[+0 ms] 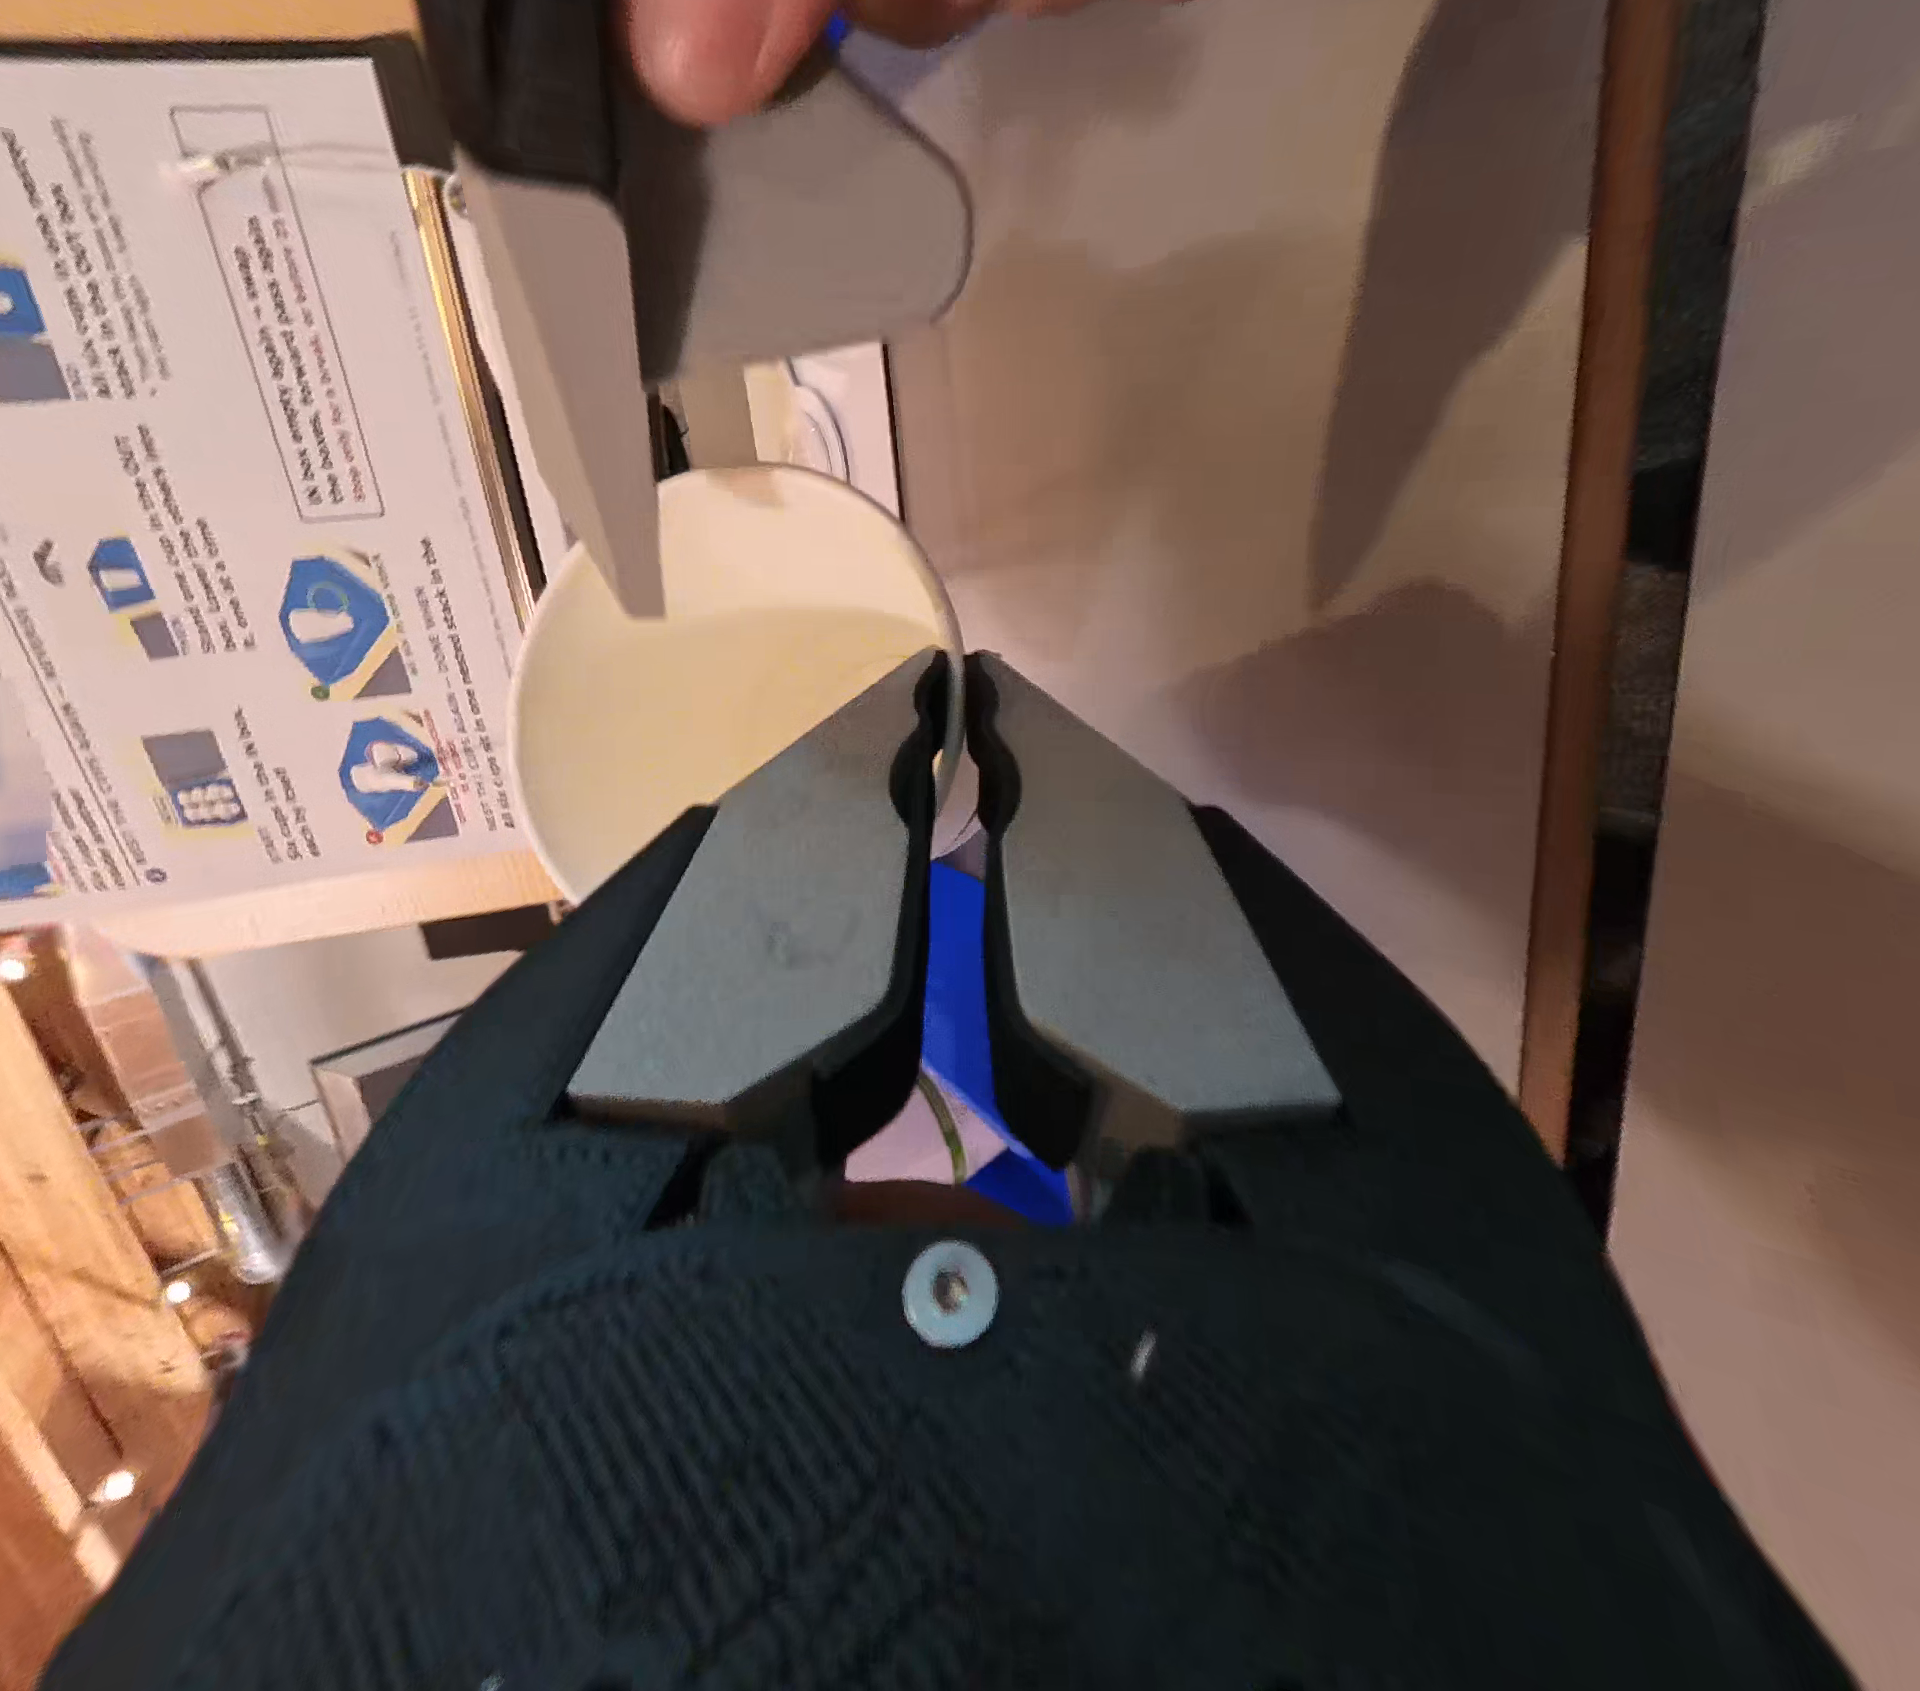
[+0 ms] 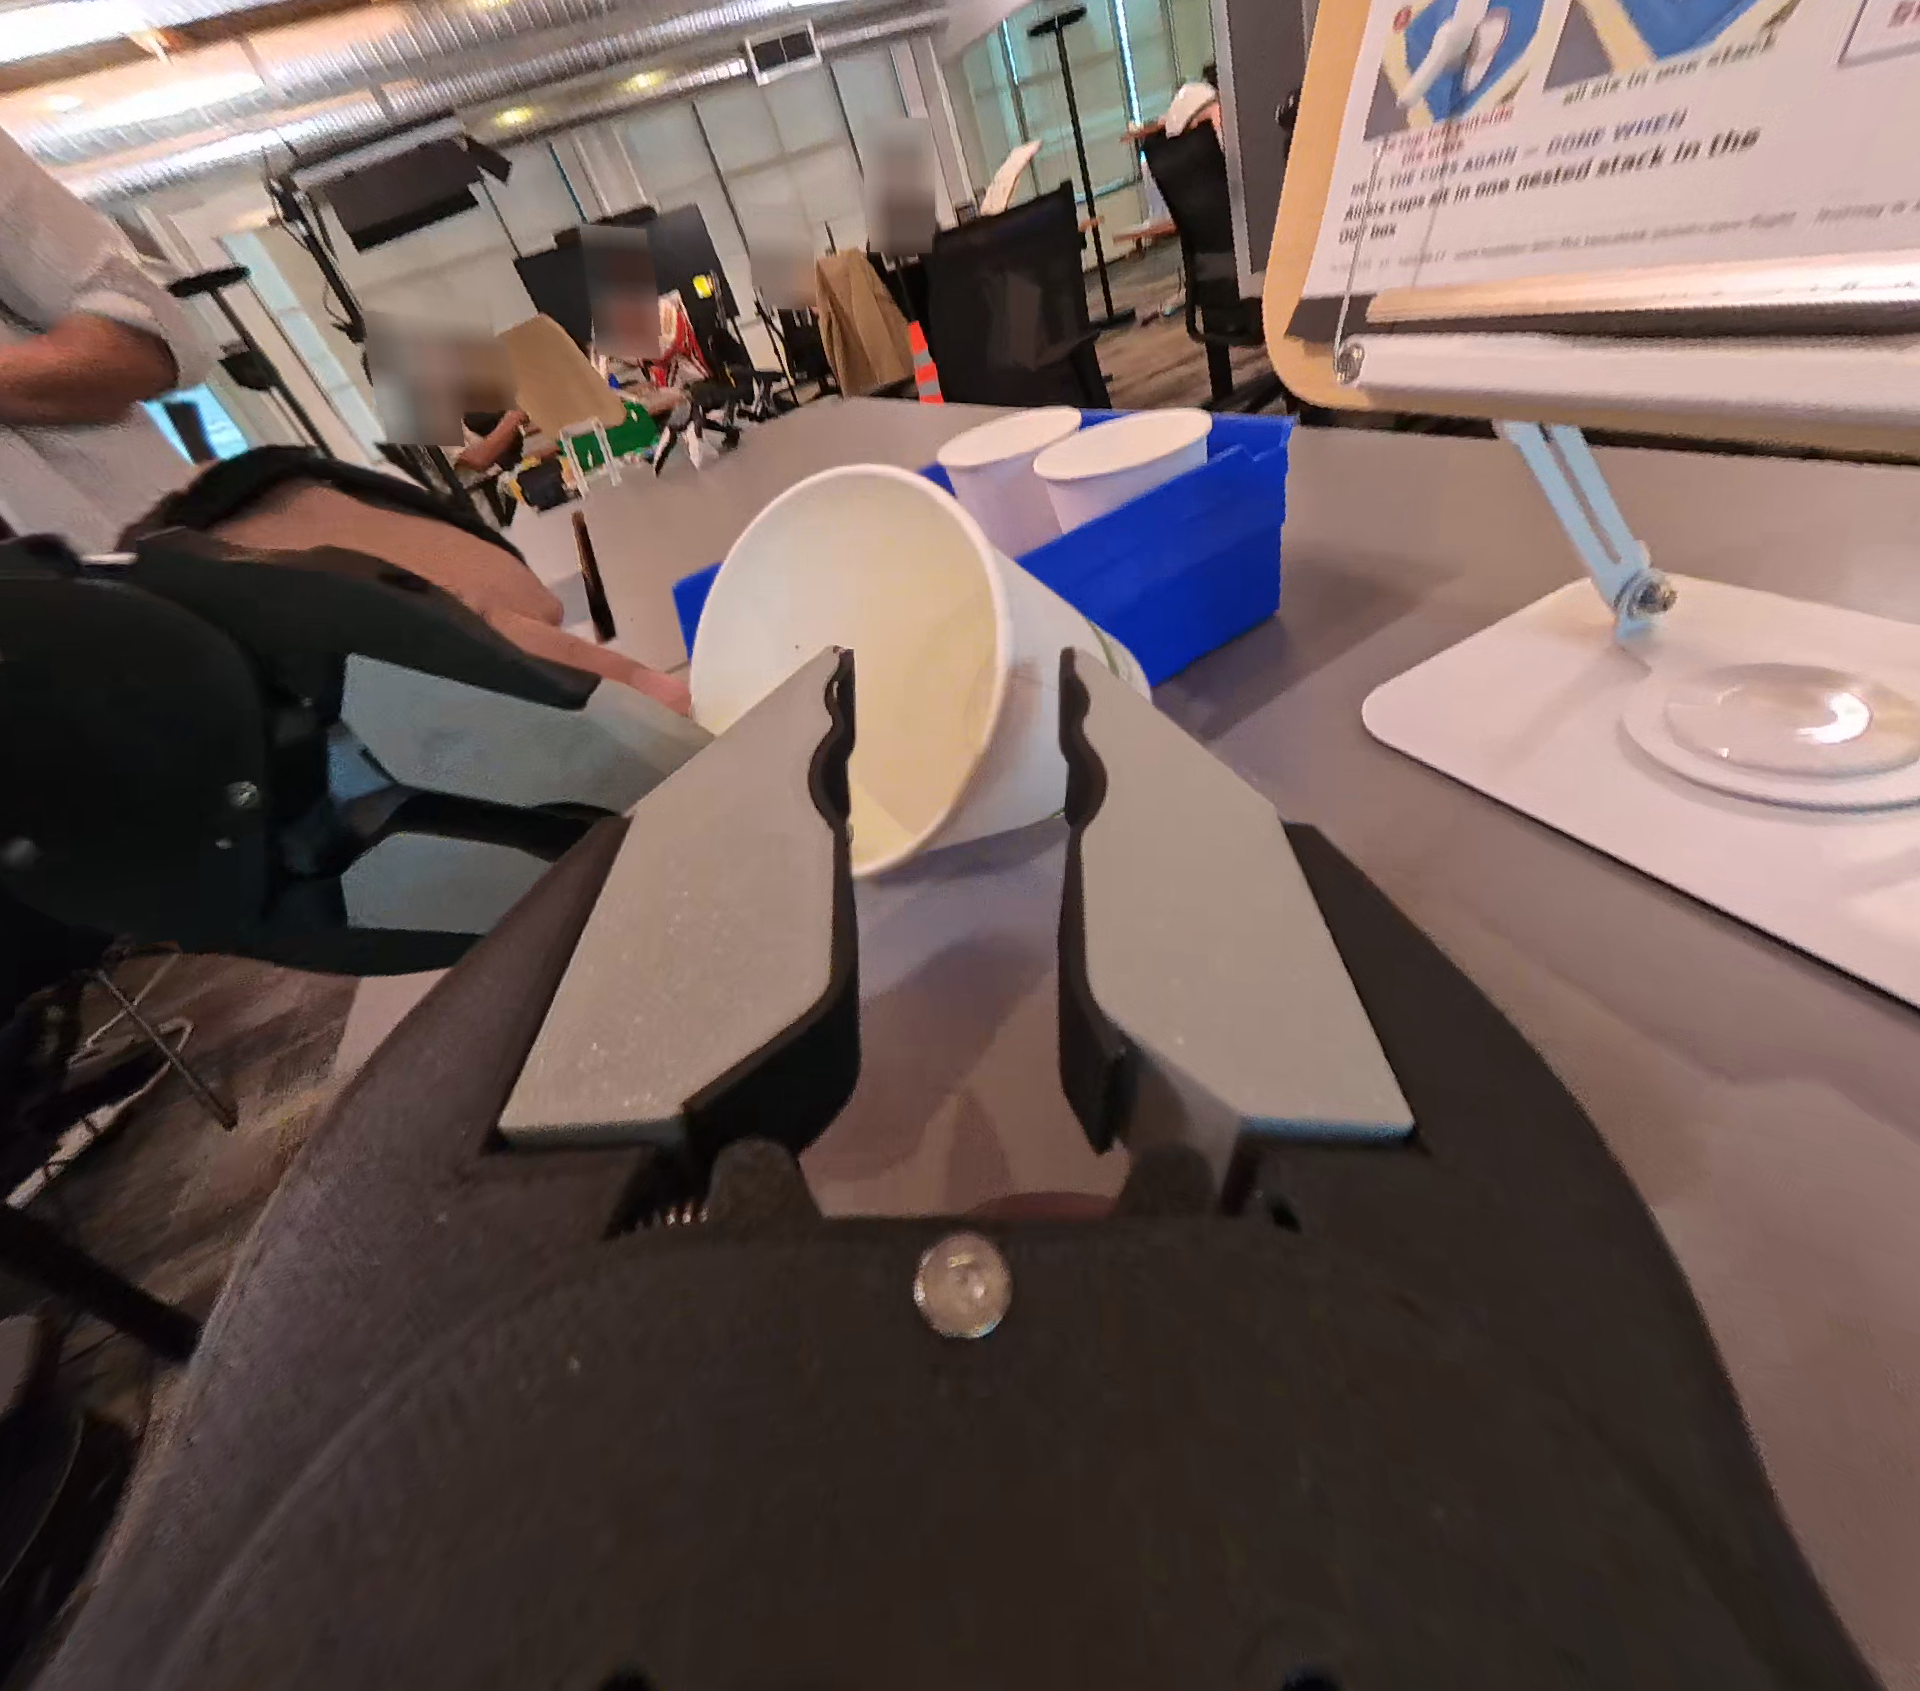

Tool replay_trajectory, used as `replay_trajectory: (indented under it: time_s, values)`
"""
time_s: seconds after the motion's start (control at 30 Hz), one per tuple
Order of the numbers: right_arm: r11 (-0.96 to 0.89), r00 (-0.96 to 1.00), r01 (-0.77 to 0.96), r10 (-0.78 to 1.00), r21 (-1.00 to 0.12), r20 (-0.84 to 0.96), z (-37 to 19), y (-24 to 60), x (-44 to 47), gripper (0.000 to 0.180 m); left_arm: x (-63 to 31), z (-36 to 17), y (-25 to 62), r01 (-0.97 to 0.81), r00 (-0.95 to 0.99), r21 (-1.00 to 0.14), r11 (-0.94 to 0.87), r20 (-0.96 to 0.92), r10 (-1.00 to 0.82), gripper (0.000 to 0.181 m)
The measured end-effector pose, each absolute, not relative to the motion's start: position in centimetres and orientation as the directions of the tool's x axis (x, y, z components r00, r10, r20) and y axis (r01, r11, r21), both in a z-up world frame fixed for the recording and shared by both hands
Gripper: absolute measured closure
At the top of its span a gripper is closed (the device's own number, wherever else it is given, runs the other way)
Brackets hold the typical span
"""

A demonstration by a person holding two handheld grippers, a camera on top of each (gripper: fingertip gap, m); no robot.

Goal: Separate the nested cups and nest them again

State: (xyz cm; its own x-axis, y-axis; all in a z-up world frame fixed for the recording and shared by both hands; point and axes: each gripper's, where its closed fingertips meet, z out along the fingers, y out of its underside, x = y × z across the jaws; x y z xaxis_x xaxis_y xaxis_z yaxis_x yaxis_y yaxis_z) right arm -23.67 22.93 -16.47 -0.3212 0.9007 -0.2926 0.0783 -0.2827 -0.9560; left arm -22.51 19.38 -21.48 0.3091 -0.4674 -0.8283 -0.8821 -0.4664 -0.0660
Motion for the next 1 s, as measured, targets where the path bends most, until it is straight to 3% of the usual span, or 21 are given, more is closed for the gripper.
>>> replay_trajectory:
  time_s: [0.17,0.4,0.87,1.0]
  values:
    - [-0.249,-0.24,0.159,0.929,-0.955,-0.282,-18.7,24.0,-24.3,0.173,-21.7,-22.8,19.9,-0.89,0.276,-0.028,-0.455,-0.828,-0.488,0.181]
    - [-0.16,-0.15,0.199,0.97,-0.967,-0.192,-19.8,25.0,-24.5,0.18,-20.9,-22.7,20.6,-0.882,0.353,-0.151,-0.446,-0.839,-0.413,0.178]
    - [-0.246,-0.08,0.194,0.961,-0.95,-0.265,-20.1,26.7,-24.4,0.18,-20.9,-20.5,20.0,-0.831,0.5,-0.396,-0.391,-0.839,-0.213,0.17]
    - [-0.261,-0.028,0.149,0.963,-0.954,-0.268,-19.4,28.2,-24.0,0.18,-20.7,-19.7,19.6,-0.78,0.596,-0.514,-0.356,-0.785,-0.171,0.17]
